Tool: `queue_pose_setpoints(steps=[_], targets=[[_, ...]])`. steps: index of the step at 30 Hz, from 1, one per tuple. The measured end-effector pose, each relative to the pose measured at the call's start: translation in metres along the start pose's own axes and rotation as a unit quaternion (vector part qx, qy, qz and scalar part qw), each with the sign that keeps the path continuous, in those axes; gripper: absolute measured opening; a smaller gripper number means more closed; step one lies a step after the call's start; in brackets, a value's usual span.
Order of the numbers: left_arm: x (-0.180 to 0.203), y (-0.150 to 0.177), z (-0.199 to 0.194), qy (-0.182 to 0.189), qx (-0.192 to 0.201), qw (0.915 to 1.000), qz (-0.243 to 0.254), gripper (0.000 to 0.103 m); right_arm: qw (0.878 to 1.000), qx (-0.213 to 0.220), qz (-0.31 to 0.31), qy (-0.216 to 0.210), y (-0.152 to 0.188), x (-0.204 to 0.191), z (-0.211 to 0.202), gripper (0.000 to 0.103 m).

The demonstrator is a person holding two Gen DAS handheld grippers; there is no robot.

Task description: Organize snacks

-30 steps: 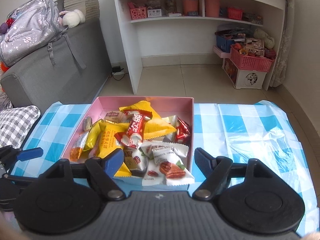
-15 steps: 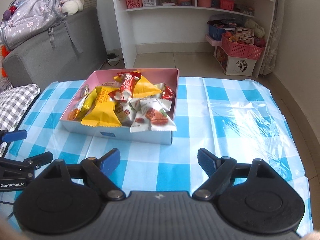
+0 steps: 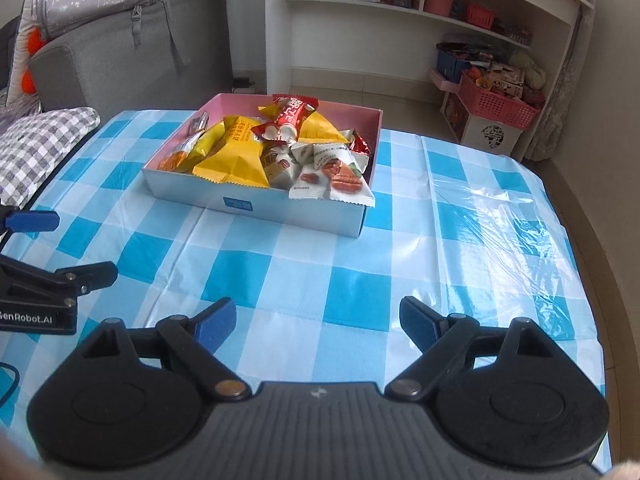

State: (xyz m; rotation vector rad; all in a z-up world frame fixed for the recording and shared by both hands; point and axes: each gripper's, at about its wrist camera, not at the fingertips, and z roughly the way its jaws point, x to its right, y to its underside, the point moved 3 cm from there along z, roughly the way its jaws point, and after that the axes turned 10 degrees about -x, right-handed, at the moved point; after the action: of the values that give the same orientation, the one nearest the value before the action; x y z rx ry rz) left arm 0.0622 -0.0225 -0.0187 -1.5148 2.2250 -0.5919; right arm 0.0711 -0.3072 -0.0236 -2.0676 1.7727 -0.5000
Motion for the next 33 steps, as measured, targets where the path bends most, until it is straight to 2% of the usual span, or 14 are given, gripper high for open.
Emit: queue_pose_setpoints(steps=[5,17,33], targets=[[-0.003,0.002,-0.005,-0.015,-0.007,0.9998,-0.013,0.097,1.0,0.004,-0.013,0.008,0.002,-0.008,0.0,0.091],[0.001,0.005,-0.004,-0.058,-0.015,0.998,-0.018,0.099,0.999,-0.004,0.021,0.025,-0.003,-0.005,0.01,0.095],[0.003,0.007,-0.005,-0.042,-0.016,0.9984,-0.034,0.099,0.999,-0.007,0.018,0.038,-0.003,-0.007,0.013,0.097]])
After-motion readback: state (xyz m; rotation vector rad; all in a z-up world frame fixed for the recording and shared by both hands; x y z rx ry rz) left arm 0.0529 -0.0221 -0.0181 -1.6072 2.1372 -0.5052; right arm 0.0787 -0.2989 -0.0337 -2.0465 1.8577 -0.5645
